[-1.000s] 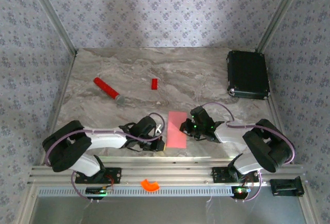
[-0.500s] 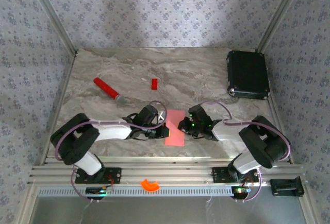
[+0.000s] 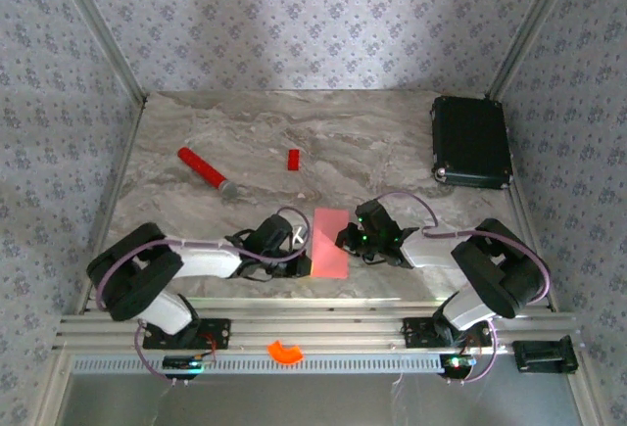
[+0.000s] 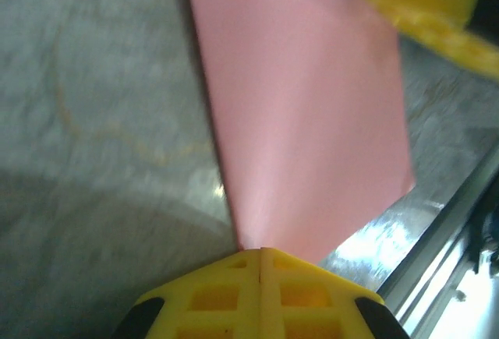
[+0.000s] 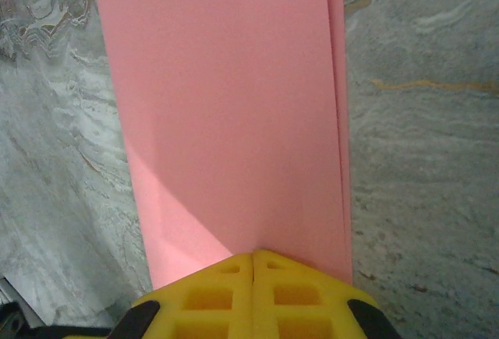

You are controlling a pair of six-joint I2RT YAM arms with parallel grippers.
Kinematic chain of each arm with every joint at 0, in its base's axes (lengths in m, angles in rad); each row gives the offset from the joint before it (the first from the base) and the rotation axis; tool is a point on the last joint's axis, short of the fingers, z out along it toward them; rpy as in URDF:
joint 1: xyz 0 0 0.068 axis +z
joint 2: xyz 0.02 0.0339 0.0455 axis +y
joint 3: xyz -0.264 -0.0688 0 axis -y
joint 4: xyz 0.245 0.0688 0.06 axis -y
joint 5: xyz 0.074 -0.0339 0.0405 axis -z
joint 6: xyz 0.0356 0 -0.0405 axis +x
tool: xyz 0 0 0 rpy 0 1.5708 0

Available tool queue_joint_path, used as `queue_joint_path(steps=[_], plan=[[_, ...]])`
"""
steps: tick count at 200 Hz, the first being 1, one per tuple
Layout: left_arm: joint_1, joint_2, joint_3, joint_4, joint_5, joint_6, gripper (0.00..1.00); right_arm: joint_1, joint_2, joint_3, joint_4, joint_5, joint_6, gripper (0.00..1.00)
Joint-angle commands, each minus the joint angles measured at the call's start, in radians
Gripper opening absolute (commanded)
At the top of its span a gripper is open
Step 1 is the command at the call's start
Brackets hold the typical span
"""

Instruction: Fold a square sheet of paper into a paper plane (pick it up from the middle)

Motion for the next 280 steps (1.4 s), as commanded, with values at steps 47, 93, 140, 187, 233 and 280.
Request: queue_joint_path(steps=[47, 93, 140, 187, 233, 280], plan=[[-0.059, -0.149, 0.054, -0.287, -0.146, 0.069, 0.00, 0.011, 0.050, -0.011, -0.173, 0.054, 0.008, 0.00], [-0.005, -0.074, 0.124, -0.152, -0.078, -0.003, 0.00, 0.013, 0.046, -0.006, -0.179, 0.052, 0.006, 0.00], [0.108, 0.071, 0.196, -0.026, 0.056, -0.039, 0.01, 0.014, 0.046, -0.005, -0.186, 0.052, 0.004, 0.00], [0.110, 0.172, 0.184, -0.087, 0.047, -0.035, 0.00, 0.014, 0.031, 0.000, -0.204, 0.057, 0.001, 0.00], [0.106, 0.089, 0.020, -0.139, 0.008, 0.005, 0.00, 0.025, 0.006, -0.016, -0.194, 0.094, 0.021, 0.00], [0.070, -0.057, 0.082, -0.246, -0.026, 0.041, 0.02, 0.023, -0.016, -0.015, -0.221, 0.103, 0.011, 0.00]])
